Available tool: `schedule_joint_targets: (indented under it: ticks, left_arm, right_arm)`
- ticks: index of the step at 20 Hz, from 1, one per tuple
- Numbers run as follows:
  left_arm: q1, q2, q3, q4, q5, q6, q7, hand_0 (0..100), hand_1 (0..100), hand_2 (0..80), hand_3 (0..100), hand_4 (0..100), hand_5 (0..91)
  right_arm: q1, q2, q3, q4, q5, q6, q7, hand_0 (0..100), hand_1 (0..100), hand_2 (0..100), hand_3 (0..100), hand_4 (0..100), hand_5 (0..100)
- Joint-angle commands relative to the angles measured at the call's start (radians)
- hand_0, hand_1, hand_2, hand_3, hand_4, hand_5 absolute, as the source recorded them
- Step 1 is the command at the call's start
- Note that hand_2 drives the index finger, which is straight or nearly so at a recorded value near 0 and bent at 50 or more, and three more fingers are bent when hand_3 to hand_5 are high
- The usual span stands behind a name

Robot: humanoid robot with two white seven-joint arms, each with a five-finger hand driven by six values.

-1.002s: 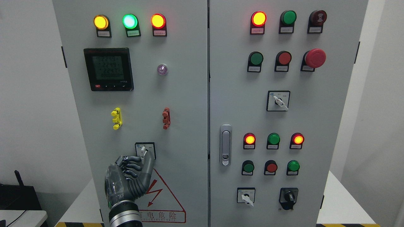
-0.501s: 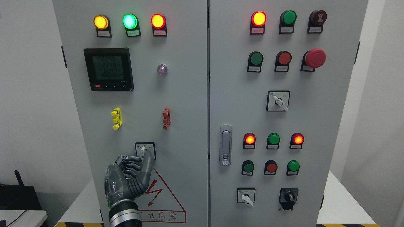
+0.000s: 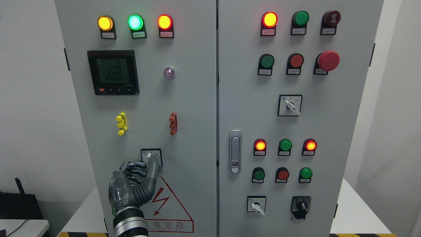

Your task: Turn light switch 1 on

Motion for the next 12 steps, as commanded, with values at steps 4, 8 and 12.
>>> schedule_joint_targets:
  ticks: [4, 8, 12]
  left_arm:
    - [-0.001, 0.000, 0.001, 0.007, 0.000, 0.001, -0.002, 21, 44, 56.1, 78, 84, 76.9]
    - [-0.001, 0.000, -0.001, 0.007, 0.000, 0.001, -0.002, 21, 44, 56.8, 79, 84, 77.0]
    - [-0.007, 0.000, -0.001, 0.007, 0.000, 0.007, -0.002, 22, 44, 57.2, 79, 84, 77.2]
  right_arm:
    - [0.000, 0.000, 0.020, 0.000, -0.026, 0.001, 0.001, 12, 39, 0, 0, 0, 0]
    - [0.000, 0.000, 0.020, 0.000, -0.026, 0.001, 0.001, 12, 39, 0, 0, 0, 0]
    - [0.000, 0.000, 0.020, 0.000, -0.026, 0.001, 0.001, 12, 39, 0, 0, 0, 0]
